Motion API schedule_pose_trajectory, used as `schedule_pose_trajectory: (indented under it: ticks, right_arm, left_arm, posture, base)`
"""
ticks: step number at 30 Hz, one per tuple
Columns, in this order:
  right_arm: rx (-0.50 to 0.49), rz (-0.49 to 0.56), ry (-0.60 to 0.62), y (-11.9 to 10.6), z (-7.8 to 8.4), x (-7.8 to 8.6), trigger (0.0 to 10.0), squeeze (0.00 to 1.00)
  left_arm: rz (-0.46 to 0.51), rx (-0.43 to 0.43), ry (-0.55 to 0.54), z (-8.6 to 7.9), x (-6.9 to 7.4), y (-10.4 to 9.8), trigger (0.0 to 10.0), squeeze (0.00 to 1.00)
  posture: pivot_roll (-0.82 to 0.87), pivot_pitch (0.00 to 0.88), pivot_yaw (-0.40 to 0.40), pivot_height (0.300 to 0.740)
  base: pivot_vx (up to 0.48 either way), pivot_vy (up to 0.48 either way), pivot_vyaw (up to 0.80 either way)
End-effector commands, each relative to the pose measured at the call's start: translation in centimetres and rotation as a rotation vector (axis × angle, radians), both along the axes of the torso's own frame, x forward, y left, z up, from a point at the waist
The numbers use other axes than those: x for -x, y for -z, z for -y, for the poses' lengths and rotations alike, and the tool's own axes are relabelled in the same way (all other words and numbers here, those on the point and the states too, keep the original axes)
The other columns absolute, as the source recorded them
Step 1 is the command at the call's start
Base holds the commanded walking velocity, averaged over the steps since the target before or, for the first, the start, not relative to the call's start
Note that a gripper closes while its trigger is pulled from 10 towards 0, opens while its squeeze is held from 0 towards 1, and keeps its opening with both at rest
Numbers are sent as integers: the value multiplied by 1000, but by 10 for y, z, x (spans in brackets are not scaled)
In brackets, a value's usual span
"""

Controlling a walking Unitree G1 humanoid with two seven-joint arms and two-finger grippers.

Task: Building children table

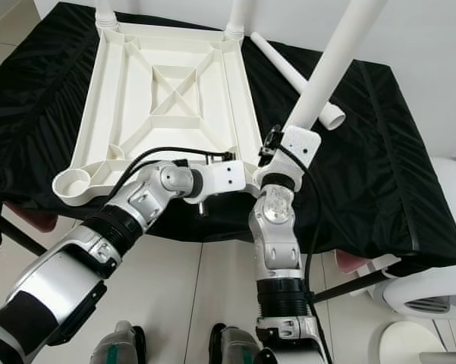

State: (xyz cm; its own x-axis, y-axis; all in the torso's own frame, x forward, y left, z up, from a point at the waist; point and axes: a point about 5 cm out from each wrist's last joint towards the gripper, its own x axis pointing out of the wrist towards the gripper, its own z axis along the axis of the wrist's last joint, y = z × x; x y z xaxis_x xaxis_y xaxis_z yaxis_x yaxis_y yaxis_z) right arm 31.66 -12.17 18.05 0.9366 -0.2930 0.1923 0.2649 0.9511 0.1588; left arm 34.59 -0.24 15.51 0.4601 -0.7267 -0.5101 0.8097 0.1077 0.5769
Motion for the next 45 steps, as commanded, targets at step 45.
schedule_pose_trajectory:
  ticks: [45]
  right_arm:
    - [14, 232, -39, -66, 4, -5, 10000, 0]
  left_arm:
    - [40, 3, -24, 3, -6, -7, 10000, 0]
  posture:
    - [58, 109, -73, 740]
  base:
    - [0, 0, 0]
